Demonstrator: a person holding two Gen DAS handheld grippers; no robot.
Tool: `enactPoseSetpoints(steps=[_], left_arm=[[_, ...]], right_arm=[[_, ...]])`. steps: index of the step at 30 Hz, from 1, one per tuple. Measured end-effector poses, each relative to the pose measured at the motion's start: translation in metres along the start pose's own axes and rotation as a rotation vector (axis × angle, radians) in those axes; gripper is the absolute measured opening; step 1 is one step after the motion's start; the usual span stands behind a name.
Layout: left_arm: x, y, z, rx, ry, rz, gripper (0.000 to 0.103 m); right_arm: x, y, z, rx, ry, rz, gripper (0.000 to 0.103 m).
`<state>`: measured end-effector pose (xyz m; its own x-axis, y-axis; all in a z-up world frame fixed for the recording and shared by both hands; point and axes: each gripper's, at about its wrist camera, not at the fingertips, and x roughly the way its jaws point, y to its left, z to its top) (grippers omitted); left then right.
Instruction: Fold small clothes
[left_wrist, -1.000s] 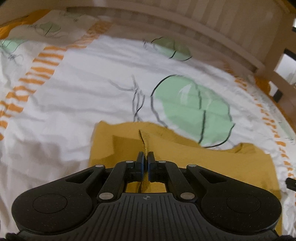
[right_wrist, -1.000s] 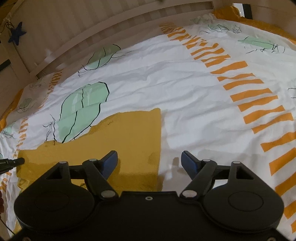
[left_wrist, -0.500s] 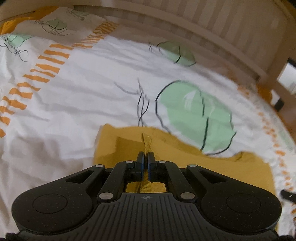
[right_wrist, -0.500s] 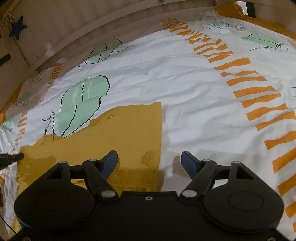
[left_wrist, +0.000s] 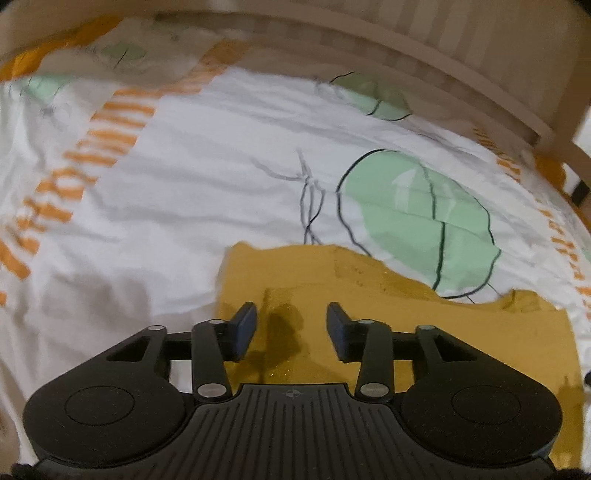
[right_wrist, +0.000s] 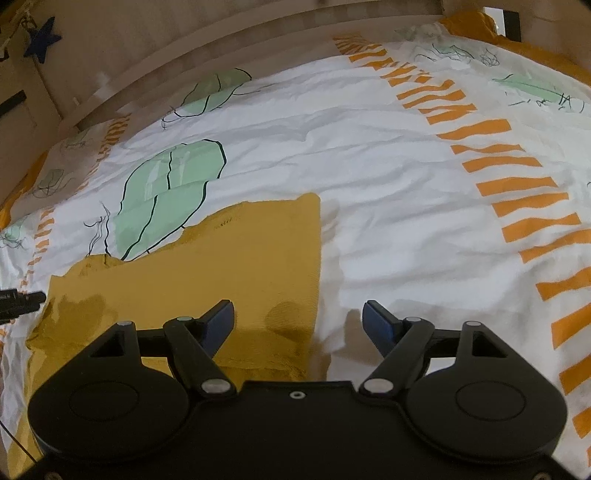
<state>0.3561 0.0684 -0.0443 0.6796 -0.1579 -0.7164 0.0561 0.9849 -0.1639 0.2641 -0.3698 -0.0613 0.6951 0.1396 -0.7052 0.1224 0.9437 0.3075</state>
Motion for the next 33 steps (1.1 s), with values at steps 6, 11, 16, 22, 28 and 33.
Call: enactPoseSetpoints(steps=[6, 11, 16, 22, 28, 33], left_arm=[[0.01, -0.009, -0.009, 0.114, 0.016, 0.076, 0.044], [0.026, 0.007, -0.018, 0.082, 0.064, 0.129, 0.05], [0.028, 0.011, -0.02, 0.063, 0.072, 0.12, 0.055], [0.031, 0.022, -0.021, -0.015, 0.078, 0.074, 0.063], [0.031, 0.02, -0.022, -0.02, 0.081, 0.052, 0.077], [0.024, 0.023, -0.023, -0.025, 0.101, 0.012, 0.08]], right_arm=[[0.002, 0.004, -0.001, -0.028, 0.004, 0.007, 0.083], [0.017, -0.005, -0.007, -0.01, 0.064, -0.032, 0.083], [0.023, -0.006, -0.01, -0.035, 0.084, -0.047, 0.088], [0.027, -0.006, -0.013, -0.044, 0.095, -0.014, 0.102], [0.028, -0.003, -0.019, -0.085, 0.075, -0.013, 0.103], [0.027, -0.005, -0.023, -0.119, 0.056, 0.008, 0.103]])
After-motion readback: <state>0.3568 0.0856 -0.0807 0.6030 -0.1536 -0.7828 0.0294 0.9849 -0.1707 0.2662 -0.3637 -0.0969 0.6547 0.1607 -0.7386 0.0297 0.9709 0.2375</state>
